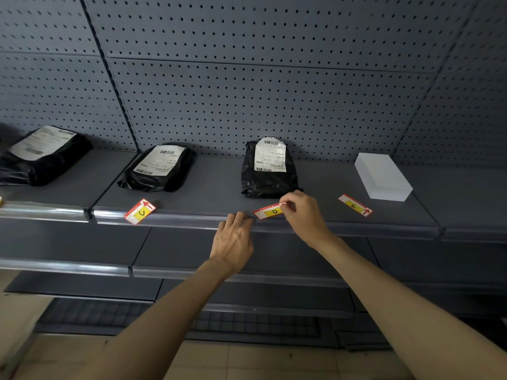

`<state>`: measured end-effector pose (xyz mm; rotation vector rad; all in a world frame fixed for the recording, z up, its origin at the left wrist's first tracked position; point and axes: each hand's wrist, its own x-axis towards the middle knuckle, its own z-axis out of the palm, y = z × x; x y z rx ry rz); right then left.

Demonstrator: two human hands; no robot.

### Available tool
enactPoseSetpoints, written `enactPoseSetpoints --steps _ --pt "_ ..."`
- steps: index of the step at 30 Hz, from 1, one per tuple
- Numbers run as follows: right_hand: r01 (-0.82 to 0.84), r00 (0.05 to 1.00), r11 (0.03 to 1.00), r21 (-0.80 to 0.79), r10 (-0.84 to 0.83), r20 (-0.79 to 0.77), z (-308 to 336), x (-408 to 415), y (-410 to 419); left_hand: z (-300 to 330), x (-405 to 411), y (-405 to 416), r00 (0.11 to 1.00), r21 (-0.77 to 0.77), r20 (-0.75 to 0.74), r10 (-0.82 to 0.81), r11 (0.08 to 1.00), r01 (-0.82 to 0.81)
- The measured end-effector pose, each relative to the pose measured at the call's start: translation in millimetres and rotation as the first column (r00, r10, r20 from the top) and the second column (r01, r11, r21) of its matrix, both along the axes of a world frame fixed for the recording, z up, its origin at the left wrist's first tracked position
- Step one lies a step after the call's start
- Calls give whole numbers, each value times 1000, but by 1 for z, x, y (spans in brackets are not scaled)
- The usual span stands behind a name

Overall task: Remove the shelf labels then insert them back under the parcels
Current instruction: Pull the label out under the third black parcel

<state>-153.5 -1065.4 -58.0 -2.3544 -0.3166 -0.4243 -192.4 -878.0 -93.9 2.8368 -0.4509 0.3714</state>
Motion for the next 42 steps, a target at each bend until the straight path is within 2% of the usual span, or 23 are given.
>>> enactPoseSetpoints --steps 12,17,26,31,36,42 --pt "-3 999 999 -47 1 -43 -7 5 8 3 2 5 999 2 4 -38 999 38" --pt "-5 1000 1000 -26 5 -7 -2 5 10 2 4 6 999 -1 13 -47 999 47" --pt "-30 993 989 -145 13 -117 -9 4 5 2 10 7 998 -24 7 -60 998 60" --pt "-5 994 994 -105 -6 -108 -3 4 8 6 14 7 998 -20 -11 -68 997 68" --pt "66 993 992 -104 -75 -89 12 -10 -21 27 24 -5 997 -72 5 -81 994 82" --pt "237 959 953 -187 -261 -112 21 -19 -111 62 46 -61 986 -95 13 -168 981 168"
